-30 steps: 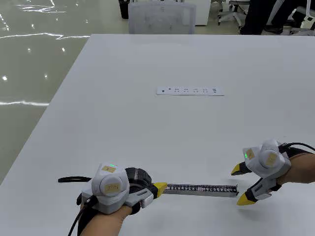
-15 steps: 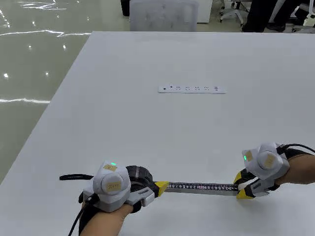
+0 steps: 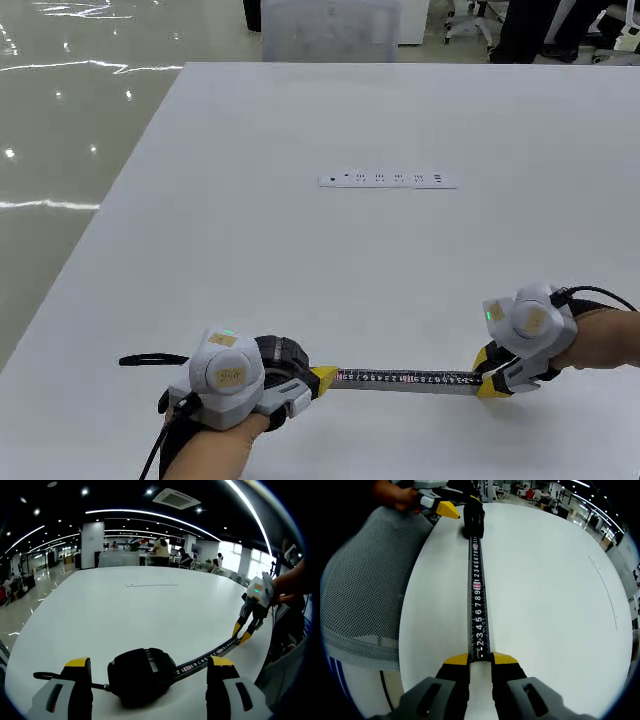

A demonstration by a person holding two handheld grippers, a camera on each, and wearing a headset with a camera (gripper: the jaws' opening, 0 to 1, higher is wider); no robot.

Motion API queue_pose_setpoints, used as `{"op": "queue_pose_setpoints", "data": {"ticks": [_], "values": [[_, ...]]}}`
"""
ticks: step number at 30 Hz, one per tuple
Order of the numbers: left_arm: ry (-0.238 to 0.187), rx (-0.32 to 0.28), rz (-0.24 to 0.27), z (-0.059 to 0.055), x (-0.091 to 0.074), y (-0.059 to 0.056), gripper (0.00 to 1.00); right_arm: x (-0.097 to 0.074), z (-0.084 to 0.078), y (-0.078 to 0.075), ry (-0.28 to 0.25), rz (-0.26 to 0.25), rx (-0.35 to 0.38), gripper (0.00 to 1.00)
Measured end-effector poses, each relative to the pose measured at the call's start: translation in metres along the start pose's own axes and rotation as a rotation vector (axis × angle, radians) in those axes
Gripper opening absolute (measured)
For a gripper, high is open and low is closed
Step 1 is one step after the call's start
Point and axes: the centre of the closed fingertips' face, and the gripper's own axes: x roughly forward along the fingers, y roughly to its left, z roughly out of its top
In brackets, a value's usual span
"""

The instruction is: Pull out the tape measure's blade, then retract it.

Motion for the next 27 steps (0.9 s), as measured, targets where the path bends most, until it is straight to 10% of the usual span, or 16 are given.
{"op": "queue_pose_setpoints", "data": {"ticks": [27], "values": [[0.088,-0.105,0.123,-0.02,0.015,0.011,0.61,0.0,0.0,-0.001,0.003,-0.023,0.093,0.13]]}}
